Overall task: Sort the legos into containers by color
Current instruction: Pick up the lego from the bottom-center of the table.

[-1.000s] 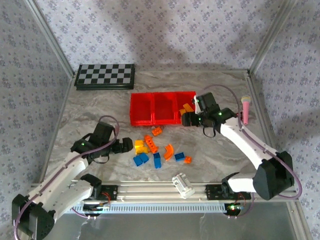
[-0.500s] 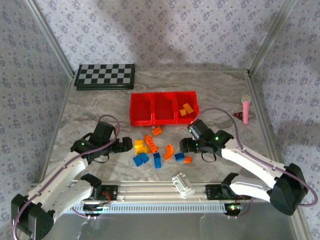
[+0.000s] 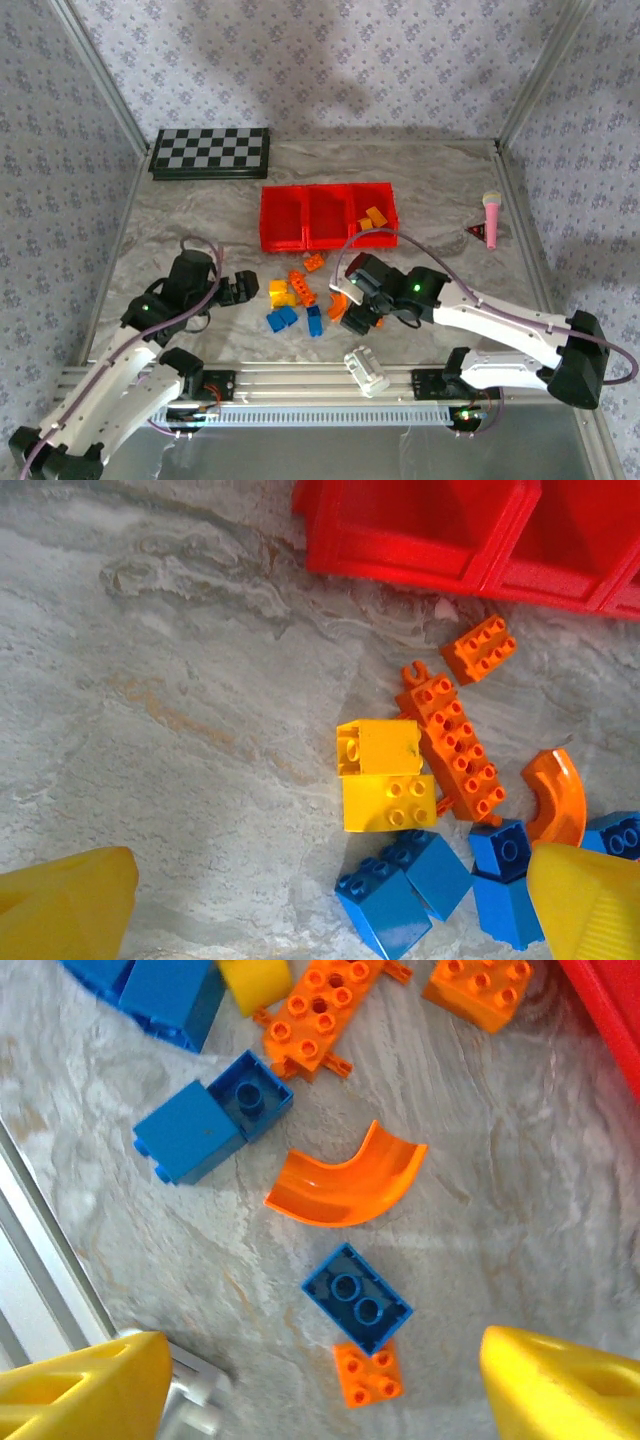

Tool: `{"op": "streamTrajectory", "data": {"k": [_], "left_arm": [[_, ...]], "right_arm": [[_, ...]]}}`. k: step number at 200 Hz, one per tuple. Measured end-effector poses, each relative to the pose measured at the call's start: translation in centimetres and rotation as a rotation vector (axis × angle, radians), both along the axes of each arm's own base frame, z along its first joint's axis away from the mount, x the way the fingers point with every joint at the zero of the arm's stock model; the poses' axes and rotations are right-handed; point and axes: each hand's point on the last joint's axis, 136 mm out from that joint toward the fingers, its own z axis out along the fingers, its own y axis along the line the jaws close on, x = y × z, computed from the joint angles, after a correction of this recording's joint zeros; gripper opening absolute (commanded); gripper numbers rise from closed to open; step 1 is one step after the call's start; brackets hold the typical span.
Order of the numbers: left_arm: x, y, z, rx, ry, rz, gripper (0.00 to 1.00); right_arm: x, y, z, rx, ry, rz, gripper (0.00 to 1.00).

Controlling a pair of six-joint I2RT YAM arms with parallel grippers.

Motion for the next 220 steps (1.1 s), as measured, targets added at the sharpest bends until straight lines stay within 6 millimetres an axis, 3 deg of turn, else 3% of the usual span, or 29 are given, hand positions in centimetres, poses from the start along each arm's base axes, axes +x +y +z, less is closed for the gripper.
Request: {"op": "streamTrajectory", "data": {"k": [25, 72, 136, 182, 220], "left_arm": [[0.0, 0.4, 0.7, -0.006, -0.036, 0.016, 1.0], [0.0, 0.5, 1.1, -0.016, -0.054, 0.024, 1.0], [0.1, 0.8, 0.9, -0.003, -0.054, 0.036, 1.0], [0.1, 0.9, 1.0, -0.003, -0.06, 0.045, 1.0], [0.2, 1.0, 0.8, 0.003, -0.055, 0.052, 1.0]], "right_arm": [[0.0, -0.9, -0.8, -0.094, -0.05, 0.147, 0.88], [-1.2, -3.3, -5.2, -0.266, -0.035, 0.31, 0.87], [0.9, -1.3, -7.4, -0.279, -0.084, 0.358, 0.89], [2.1, -1.7, -9.6, -0.347, -0.064, 0.369, 0.87], [3.1, -1.6, -10.2, -0.372, -0.09, 0.361, 0.85]]}}
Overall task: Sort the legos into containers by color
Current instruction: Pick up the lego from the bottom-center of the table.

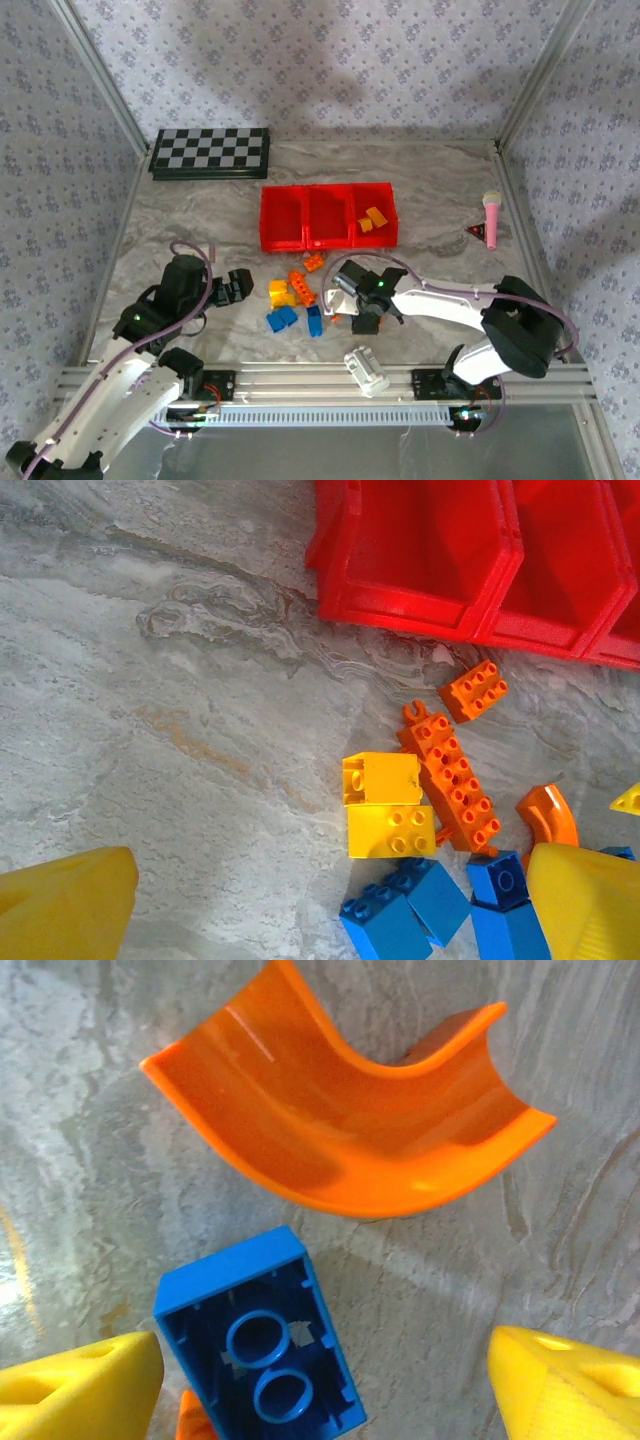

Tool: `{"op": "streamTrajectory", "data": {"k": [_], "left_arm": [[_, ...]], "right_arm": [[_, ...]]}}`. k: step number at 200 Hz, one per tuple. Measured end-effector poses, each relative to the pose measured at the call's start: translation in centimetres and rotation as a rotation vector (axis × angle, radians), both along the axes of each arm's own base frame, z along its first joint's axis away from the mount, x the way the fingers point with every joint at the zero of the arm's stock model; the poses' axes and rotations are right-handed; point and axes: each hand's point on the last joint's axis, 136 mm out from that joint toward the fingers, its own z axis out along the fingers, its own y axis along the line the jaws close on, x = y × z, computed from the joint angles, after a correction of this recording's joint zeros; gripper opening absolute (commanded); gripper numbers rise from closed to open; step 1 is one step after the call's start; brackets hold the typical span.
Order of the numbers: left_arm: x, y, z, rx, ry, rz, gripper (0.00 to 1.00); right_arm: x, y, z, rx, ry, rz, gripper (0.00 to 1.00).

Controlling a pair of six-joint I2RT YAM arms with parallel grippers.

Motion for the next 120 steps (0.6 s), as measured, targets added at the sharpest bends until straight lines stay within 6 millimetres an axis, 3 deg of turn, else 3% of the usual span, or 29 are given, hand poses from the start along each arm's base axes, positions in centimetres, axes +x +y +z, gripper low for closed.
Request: {"op": "streamTrajectory", "data": {"k": [120], "left_arm": [[0.1, 0.0, -0.4, 0.013, 0.018, 0.002, 1.0]], "right_arm": [[0.7, 0.7, -1.1, -0.016, 0.004, 0.011, 0.71]]}}
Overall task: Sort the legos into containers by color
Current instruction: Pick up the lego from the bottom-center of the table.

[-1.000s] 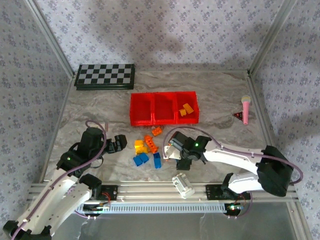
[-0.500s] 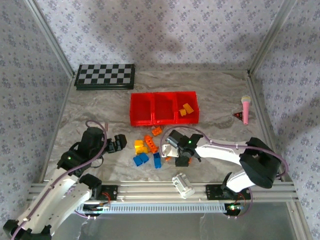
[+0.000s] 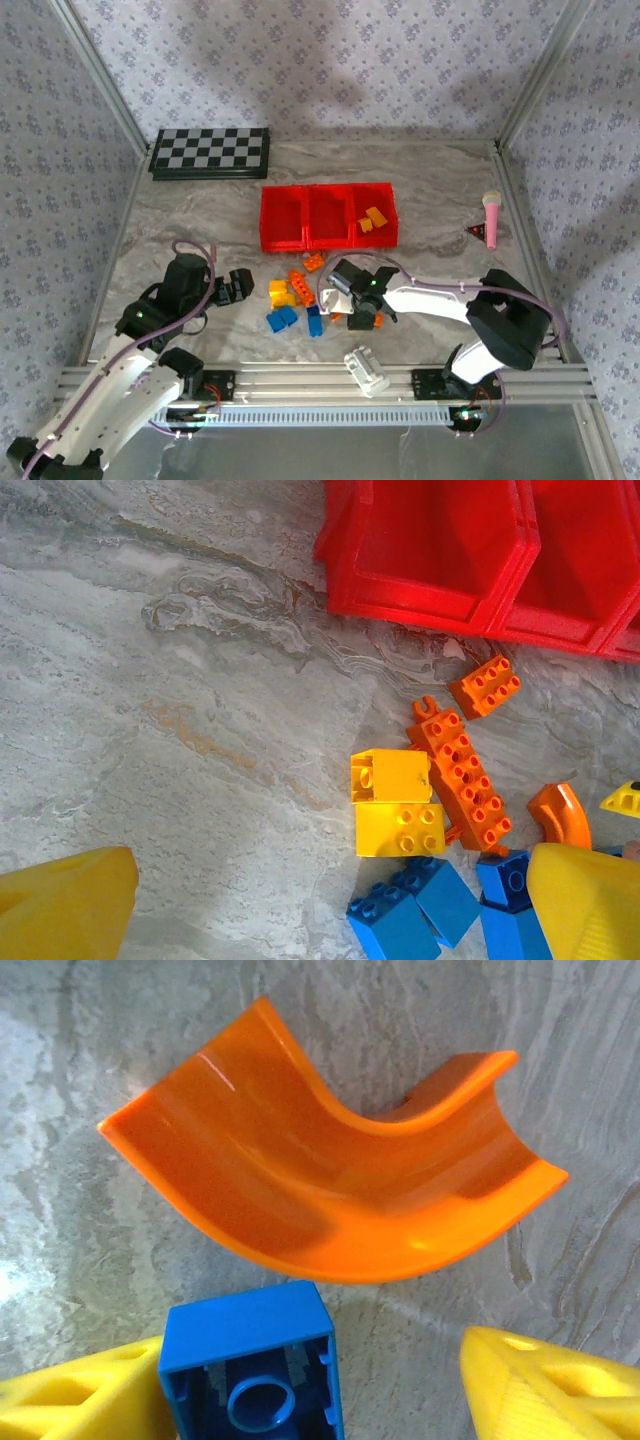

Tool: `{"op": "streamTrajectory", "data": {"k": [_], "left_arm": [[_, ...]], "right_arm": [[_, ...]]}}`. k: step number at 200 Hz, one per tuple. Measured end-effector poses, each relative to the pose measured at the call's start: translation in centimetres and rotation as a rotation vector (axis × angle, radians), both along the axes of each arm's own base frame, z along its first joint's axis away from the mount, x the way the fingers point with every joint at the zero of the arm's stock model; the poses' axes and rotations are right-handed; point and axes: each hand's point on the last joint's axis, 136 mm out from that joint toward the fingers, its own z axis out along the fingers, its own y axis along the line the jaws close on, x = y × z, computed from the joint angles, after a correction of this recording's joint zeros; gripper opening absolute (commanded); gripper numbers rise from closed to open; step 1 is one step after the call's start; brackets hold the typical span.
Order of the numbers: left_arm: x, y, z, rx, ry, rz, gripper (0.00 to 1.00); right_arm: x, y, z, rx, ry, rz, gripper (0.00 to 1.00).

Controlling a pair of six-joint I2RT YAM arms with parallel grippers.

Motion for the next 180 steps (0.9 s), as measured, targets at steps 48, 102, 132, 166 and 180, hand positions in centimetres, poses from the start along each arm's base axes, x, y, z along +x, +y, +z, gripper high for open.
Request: {"op": "streamTrajectory", "data": {"k": [48, 102, 132, 166, 180], "left_arm": [[0.0, 0.0, -0.2, 0.005, 0.009, 0.0, 1.0], [0.1, 0.1, -0.2, 0.01, 0.006, 0.005, 1.0], [0.1, 0.2, -0.2, 0.014, 0.007, 0.008, 1.0], [0.2, 0.2, -0.3, 0.017, 0.009, 0.01, 1.0], [0.2, 0.2, -0.3, 0.017, 0.009, 0.01, 1.0]], "right_arm": [[0.0, 0.1, -0.3, -0.006, 0.021, -0.002, 0.67], [-0.5, 0.1, -0.7, -0.019, 0.059, 0.003, 0.54], [-0.8, 0.0, -0.7, -0.019, 0.071, 0.006, 0.45], [-0.6, 0.0, -0.4, -0.003, 0.055, 0.003, 0.41], [0.3, -0.1, -0.2, 0.011, 0.007, -0.014, 0.39]]}}
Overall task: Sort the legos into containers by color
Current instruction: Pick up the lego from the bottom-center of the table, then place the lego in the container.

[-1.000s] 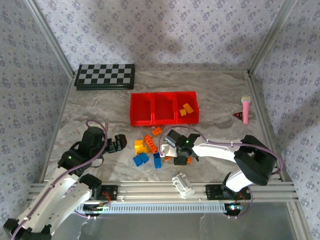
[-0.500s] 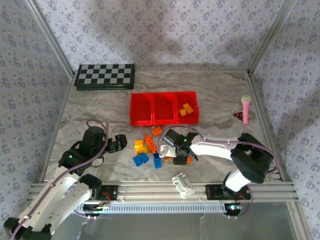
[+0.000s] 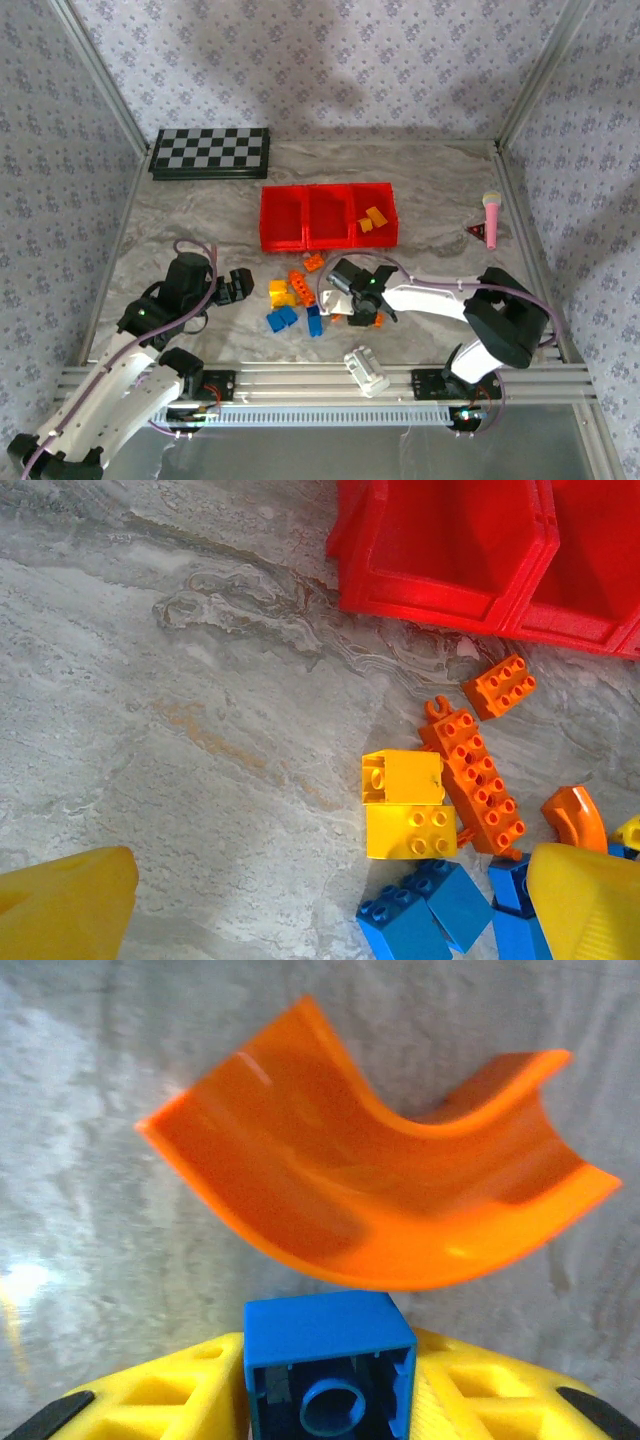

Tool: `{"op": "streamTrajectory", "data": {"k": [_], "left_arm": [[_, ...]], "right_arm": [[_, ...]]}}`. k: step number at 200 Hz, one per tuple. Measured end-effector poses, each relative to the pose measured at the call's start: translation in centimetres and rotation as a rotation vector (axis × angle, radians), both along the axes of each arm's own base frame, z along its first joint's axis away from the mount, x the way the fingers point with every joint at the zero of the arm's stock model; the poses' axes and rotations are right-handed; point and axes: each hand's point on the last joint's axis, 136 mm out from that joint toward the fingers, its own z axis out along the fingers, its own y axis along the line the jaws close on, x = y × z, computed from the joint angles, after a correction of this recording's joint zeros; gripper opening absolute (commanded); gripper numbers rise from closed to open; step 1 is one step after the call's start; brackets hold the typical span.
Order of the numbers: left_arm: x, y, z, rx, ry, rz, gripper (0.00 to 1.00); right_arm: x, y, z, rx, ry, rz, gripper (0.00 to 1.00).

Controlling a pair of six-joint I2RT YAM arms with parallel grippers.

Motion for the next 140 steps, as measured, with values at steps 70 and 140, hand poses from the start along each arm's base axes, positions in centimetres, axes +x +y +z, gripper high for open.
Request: {"op": "streamTrajectory", "data": {"k": [70, 140], "left_arm": [[0.0, 0.0, 0.1, -0.001, -0.003, 0.001, 1.0], [0.0, 0.3, 0.1, 0.007, -0.006, 0.01, 1.0]], "right_arm": [[5.7, -1.1, 6.1, 0.157, -0.245, -0.159, 0.36], [13.8, 4.0, 17.0, 0.428, -0.379, -0.241, 0.37]]}}
